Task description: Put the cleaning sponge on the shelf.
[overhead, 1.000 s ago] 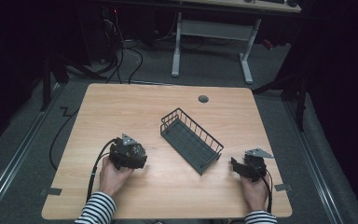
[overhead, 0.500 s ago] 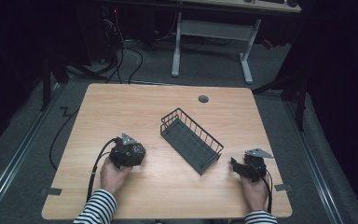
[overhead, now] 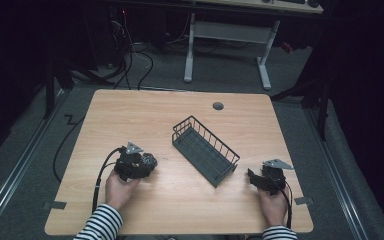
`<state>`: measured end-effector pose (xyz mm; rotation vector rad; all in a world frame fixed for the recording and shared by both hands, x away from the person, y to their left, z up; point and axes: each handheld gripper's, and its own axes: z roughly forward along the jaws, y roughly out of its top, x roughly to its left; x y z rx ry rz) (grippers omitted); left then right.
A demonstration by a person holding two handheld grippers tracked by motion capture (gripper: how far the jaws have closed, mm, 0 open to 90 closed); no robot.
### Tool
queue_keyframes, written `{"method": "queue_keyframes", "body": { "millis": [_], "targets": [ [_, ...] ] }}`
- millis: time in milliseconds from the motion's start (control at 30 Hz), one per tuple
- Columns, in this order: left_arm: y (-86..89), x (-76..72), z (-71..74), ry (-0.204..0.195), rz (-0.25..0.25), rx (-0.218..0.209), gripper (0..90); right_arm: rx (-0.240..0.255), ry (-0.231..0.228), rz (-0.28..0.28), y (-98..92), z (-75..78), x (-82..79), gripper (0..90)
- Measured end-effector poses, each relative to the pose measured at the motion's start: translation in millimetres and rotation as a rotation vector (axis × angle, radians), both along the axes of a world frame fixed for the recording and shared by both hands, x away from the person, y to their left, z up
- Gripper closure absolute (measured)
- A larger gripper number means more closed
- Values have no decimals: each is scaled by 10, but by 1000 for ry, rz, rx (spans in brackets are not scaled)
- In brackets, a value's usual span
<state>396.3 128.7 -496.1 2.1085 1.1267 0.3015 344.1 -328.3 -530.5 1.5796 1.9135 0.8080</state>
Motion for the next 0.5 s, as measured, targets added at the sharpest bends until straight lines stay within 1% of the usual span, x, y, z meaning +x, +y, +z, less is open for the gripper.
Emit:
{"method": "queue_keyframes", "body": {
  "millis": [67, 133, 167, 300, 500],
  "targets": [
    [3, -12, 14, 3, -16, 5, 442, 0, 0, 0, 0, 0, 0, 362],
    [-9, -15, 34, 5, -32, 21, 445, 1, -2, 0, 0, -1, 0, 362],
    [-17, -15, 51, 0, -38, 23, 445, 0, 0, 0, 0, 0, 0, 362],
    [-57, -17, 162, -5, -62, -12, 447, 1, -1, 0, 0, -1, 0, 361],
    [-131, -12, 337, -13, -103, -22, 448, 1, -1, 0, 0, -1, 0, 361]
  ]
}}
